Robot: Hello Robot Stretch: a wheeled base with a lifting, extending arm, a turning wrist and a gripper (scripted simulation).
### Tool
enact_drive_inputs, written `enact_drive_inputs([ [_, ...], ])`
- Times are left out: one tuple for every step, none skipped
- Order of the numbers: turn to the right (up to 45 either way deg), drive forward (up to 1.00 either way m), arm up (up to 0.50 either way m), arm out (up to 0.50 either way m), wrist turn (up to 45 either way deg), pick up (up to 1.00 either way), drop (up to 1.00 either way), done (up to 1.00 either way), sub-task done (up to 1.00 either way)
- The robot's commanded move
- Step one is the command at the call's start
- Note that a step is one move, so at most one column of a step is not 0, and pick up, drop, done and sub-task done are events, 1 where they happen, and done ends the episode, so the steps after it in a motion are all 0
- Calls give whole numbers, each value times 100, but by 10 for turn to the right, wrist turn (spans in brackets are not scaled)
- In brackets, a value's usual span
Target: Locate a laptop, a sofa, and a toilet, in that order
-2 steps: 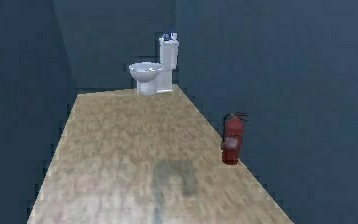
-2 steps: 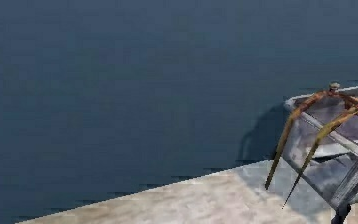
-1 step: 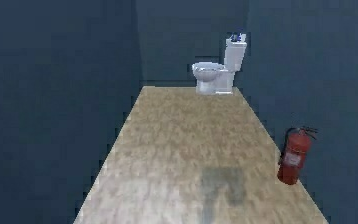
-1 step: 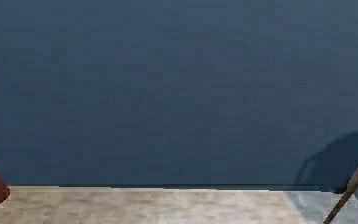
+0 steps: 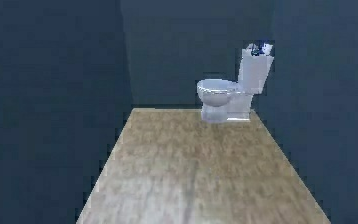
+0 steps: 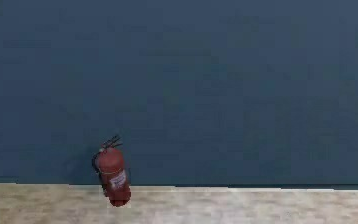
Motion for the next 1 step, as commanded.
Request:
enact_drive_inputs([
  [0, 100, 0, 0, 0, 0, 0, 0, 0],
])
